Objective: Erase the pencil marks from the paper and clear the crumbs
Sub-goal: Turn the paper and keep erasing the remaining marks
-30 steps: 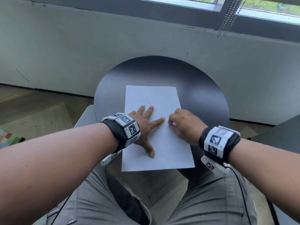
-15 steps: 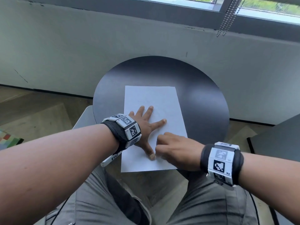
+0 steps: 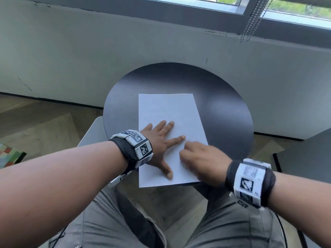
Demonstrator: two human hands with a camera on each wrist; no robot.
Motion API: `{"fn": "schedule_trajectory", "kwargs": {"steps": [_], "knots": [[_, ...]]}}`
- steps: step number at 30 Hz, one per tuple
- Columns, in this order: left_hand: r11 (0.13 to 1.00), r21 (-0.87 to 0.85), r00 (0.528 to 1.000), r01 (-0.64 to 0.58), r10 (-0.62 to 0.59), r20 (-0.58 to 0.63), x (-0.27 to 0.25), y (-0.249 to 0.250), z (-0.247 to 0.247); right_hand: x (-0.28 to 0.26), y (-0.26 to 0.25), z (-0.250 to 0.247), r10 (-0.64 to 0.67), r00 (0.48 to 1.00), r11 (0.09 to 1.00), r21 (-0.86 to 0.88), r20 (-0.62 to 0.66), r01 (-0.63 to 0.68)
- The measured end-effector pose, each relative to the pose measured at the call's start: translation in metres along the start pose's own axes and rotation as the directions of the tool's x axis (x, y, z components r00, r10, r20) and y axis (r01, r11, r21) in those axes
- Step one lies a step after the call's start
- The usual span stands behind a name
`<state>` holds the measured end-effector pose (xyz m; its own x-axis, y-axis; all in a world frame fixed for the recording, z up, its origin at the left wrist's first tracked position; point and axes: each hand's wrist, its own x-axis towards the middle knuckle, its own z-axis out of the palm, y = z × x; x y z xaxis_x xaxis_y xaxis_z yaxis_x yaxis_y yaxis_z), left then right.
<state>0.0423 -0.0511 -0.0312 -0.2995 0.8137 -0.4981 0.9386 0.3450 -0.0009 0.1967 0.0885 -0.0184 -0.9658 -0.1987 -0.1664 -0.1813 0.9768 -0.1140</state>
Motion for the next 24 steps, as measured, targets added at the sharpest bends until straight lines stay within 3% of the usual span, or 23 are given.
{"fn": "schedule_trajectory", "kwargs": {"steps": [2, 3, 6, 8, 13, 14, 18, 20, 22, 24], "knots": [[1.000, 0.011, 1.000, 0.006, -0.006, 0.007, 0.001, 0.000, -0.003, -0.011, -0.014, 0.003, -0.146, 0.986, 0.989, -0.015, 0.084, 0.148], [1.000, 0.009, 1.000, 0.006, -0.007, 0.015, 0.001, 0.001, -0.003, -0.011, -0.008, 0.000, -0.157, 0.983, 0.987, -0.015, 0.091, 0.159], [1.000, 0.003, 1.000, 0.006, -0.006, 0.029, 0.002, 0.003, -0.005, 0.001, 0.024, -0.010, 0.078, 0.997, 0.997, -0.011, -0.007, -0.079], [1.000, -0.002, 0.999, 0.015, -0.015, 0.035, 0.002, 0.004, -0.007, 0.003, 0.028, -0.009, 0.144, 0.986, 0.989, -0.024, -0.081, -0.146], [0.998, -0.022, 0.996, 0.055, -0.053, 0.074, 0.005, 0.011, -0.010, -0.012, -0.006, 0.013, -0.187, 0.982, 0.980, -0.067, 0.012, 0.187], [0.998, -0.027, 0.995, 0.056, -0.054, 0.082, 0.005, 0.012, -0.011, -0.009, 0.001, 0.009, -0.177, 0.984, 0.982, -0.066, 0.012, 0.178], [0.998, -0.031, 0.994, 0.056, -0.053, 0.093, 0.008, 0.012, -0.013, -0.001, 0.024, -0.003, 0.061, 0.988, 0.997, -0.042, -0.140, -0.068], [0.998, -0.024, 0.994, 0.063, -0.060, 0.095, 0.007, 0.012, -0.013, -0.004, 0.006, 0.003, -0.025, 0.993, 0.999, -0.043, -0.116, 0.021], [0.998, -0.006, 0.994, 0.066, -0.065, 0.092, 0.007, 0.014, -0.012, -0.011, -0.015, 0.015, -0.223, 0.974, 0.974, -0.041, -0.038, 0.221], [0.998, -0.001, 0.993, 0.069, -0.068, 0.093, 0.007, 0.014, -0.012, -0.012, -0.013, 0.012, -0.289, 0.957, 0.955, -0.074, -0.009, 0.287]]}}
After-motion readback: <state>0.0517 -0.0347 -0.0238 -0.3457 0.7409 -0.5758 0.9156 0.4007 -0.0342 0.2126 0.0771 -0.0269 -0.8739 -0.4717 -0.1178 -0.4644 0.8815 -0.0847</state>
